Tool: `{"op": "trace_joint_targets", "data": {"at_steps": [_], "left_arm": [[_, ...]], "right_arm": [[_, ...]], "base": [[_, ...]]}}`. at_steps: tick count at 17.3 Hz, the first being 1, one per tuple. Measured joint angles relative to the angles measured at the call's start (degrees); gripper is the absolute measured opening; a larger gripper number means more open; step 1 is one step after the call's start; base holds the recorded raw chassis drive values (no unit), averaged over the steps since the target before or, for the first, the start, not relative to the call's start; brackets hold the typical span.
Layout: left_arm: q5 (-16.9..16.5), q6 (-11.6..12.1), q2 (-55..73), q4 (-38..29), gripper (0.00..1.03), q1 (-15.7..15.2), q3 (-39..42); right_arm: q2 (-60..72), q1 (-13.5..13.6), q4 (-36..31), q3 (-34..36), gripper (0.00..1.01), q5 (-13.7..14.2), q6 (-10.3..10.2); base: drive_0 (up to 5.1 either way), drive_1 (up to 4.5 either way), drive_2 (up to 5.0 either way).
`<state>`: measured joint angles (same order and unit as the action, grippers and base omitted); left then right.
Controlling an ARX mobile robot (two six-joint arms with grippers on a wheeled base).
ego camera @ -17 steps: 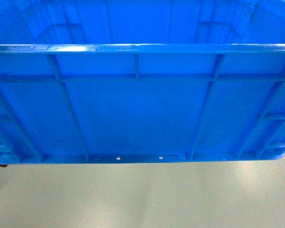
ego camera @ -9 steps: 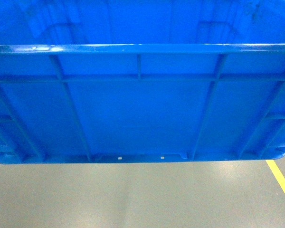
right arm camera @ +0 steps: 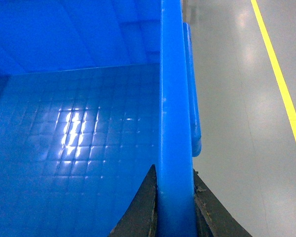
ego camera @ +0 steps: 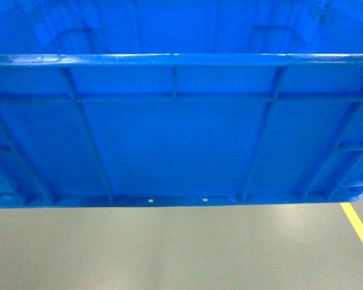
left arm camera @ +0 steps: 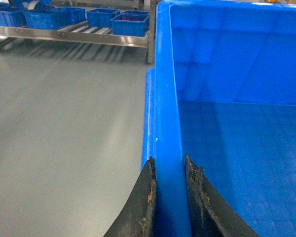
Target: Place box next to blue box on left shelf
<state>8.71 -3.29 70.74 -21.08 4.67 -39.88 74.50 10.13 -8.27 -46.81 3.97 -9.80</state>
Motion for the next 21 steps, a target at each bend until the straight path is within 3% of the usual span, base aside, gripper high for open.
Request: {"op": "trace_joint_targets", "data": {"at_steps": [21], "left_arm": [[-0.09, -0.11, 0.02, -0.31, 0.11, 0.00, 0.02]], "right_arm": [[0.00, 0.00, -0.26, 0.00, 0.09, 0.04, 0.00]], "base": [[0.0, 4.02, -4.1]]}}
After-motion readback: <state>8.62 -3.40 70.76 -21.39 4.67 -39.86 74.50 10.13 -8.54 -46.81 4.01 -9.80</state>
